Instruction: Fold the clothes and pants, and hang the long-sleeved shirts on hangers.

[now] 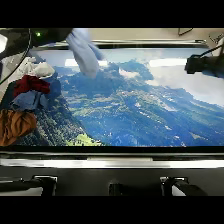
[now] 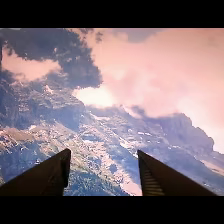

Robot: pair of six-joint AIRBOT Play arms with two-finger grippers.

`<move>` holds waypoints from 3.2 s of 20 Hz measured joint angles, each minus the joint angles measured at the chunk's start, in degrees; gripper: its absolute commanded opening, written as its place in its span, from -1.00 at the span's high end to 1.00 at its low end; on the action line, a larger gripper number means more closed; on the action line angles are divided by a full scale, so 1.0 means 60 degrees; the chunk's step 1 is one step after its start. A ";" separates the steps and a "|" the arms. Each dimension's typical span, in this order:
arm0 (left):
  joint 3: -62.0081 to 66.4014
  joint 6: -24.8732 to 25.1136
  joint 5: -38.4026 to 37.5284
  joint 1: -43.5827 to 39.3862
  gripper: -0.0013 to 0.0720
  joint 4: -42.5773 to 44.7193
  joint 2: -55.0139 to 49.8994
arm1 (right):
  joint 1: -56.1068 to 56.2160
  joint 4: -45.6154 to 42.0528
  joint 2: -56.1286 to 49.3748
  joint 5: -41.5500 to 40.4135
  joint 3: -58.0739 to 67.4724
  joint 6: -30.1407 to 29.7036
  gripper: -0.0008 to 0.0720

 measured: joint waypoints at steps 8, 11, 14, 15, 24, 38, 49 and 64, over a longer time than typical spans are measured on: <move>-0.6040 -0.4969 0.0627 -0.3869 0.81 0.2885 0.1705 | 0.0000 -0.0350 0.0987 0.1217 0.0000 0.0055 -0.44; -0.8353 -0.6827 0.1996 -0.4251 -0.98 0.2197 0.1439 | 0.0000 -0.0342 0.0612 0.2189 -0.0011 0.0095 -0.89; -0.9085 -0.6568 0.2357 -0.3894 -0.98 0.0794 0.1322 | 0.0000 -0.0164 -0.0248 0.3275 -0.0069 0.0091 -0.90; -0.9045 -0.6094 0.2142 -0.3588 -0.98 0.0419 0.1362 | 0.0000 -0.0098 -0.0572 0.3508 -0.0135 0.0087 -0.86; -0.7508 -0.2572 -0.1865 0.1727 -0.98 -0.0284 0.1067 | 0.0000 0.2346 -0.2670 0.4473 -0.3180 -0.0310 -0.88; -0.7759 0.0353 -0.0146 0.1053 0.89 -0.6014 -0.2747 | 0.0000 0.3836 -0.2849 0.4503 -0.5672 -0.0776 -0.88; -0.7752 0.1115 0.0040 0.0969 0.90 -0.6532 -0.2528 | 0.0284 0.6608 -0.2852 0.2499 -0.7850 -0.1468 0.08; -0.4663 0.3228 0.0619 0.2863 0.90 -0.6517 0.3544 | -0.0510 0.2987 0.1672 0.0554 -0.0226 -0.1701 0.84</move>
